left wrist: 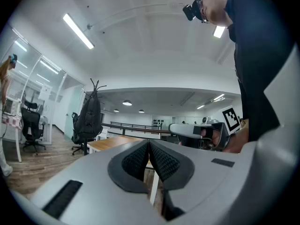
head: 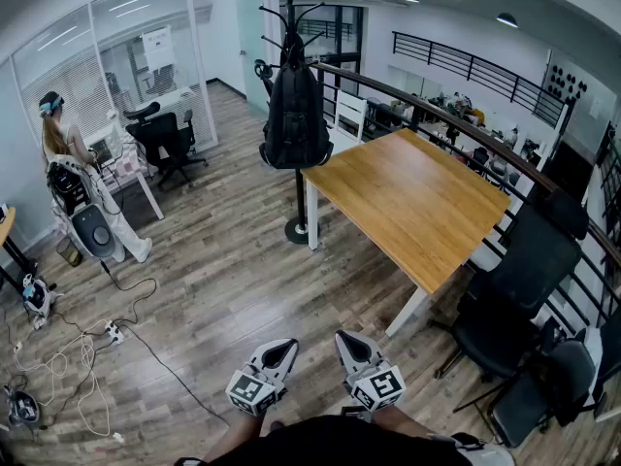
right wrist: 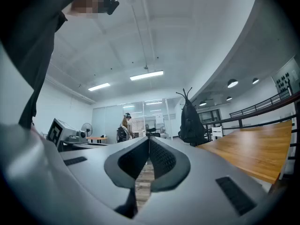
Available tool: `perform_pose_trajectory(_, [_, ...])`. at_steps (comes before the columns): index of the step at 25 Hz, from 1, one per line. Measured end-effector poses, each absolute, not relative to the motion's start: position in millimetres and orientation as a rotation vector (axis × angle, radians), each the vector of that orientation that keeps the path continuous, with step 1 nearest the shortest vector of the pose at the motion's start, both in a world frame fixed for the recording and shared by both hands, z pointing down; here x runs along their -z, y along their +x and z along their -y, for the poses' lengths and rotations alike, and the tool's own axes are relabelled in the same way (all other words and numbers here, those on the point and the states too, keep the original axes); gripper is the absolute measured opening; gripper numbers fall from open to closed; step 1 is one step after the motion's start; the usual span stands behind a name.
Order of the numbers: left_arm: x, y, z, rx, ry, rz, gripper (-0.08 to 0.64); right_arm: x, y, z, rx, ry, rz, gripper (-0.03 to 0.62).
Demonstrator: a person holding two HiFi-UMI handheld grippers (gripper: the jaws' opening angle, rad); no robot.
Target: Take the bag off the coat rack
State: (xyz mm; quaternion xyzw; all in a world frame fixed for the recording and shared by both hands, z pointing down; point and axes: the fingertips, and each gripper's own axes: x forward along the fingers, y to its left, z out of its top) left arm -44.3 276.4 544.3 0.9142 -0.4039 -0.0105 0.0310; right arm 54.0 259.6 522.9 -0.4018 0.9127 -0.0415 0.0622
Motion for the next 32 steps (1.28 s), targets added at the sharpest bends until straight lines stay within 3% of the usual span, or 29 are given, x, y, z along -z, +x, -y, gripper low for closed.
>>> perform_pose_trajectory(19, [-579, 1, -275, -0.031, 2.668, 1.348, 0.015, -562, 134, -257, 0.277, -1.230, -2.833, 0.034])
perform_pose_trajectory(26, [-581, 7, -291, -0.049, 2.708, 1.353, 0.014, -565, 125, -269, 0.331, -0.963, -2.873, 0.031])
perform_pose_trajectory(32, [-599, -8, -273, -0.152, 2.739, 1.370, 0.014, -586, 113, -252, 0.320, -0.998, -2.933, 0.032])
